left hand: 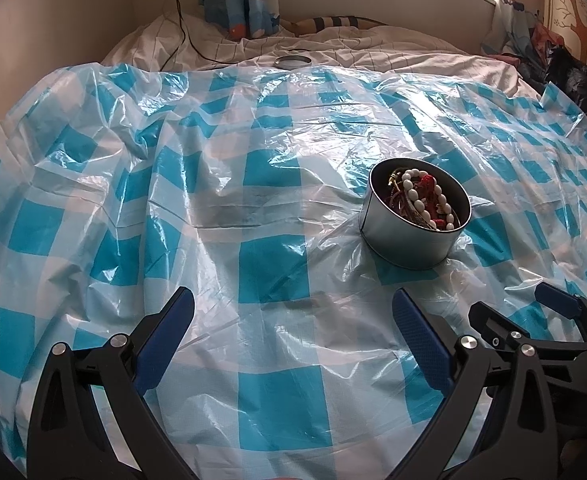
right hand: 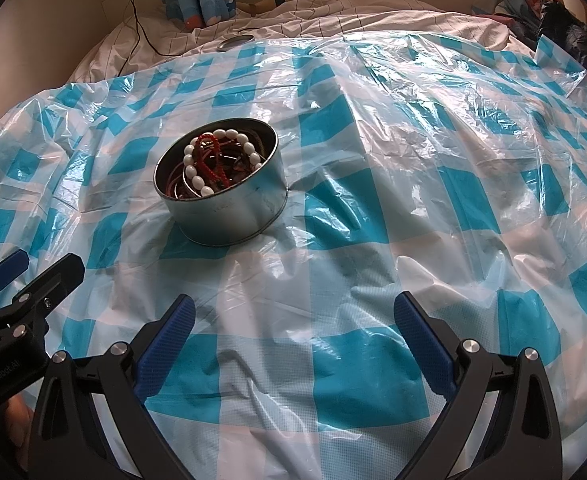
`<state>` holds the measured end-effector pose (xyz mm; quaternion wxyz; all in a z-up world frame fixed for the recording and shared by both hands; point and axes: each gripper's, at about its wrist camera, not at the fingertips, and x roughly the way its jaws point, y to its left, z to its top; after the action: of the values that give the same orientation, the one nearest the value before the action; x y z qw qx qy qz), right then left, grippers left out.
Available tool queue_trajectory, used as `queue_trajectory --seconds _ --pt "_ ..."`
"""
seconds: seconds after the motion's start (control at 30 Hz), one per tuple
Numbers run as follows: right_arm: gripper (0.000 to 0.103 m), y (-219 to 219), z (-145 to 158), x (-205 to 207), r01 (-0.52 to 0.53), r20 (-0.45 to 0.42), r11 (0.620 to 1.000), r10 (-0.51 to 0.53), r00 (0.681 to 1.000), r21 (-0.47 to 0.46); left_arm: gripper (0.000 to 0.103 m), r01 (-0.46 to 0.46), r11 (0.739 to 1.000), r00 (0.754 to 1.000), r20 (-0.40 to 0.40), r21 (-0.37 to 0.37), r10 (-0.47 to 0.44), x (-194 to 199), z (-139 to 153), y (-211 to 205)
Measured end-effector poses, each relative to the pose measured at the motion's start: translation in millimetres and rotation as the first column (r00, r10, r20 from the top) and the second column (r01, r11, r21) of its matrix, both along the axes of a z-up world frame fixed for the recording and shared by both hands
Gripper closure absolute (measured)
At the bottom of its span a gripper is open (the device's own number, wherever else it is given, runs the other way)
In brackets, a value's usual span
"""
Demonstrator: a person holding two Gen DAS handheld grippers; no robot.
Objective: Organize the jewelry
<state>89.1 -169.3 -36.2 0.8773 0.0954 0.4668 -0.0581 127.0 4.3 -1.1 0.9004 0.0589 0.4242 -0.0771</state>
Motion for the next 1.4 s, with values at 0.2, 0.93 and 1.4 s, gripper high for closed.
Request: queue_trajectory --seconds 0.2,0.93,1.4 --pt "0.008 0.1 0.0 0.2 0.0 0.0 1.0 0.0 1.0 0.0 0.008 0.0 1.0 1.0 -0.001 -0.001 0.0 -0.2 0.0 -0.3" --pt "0.008 -3.6 -1.0 -1.5 0.012 -0.007 1.0 -0.012 1.0 -0.022 0.008 0.004 1.0 1.0 -0.029 0.023 -0.003 2.3 -7.0 -2.4" --pt "0.008 -3.4 -0.2 -1.3 0.011 -0.008 1.0 -0.012 1.0 -0.025 0.008 0.005 1.0 0.999 -0.052 -0.006 -0.005 2.9 -11.7 -1.7"
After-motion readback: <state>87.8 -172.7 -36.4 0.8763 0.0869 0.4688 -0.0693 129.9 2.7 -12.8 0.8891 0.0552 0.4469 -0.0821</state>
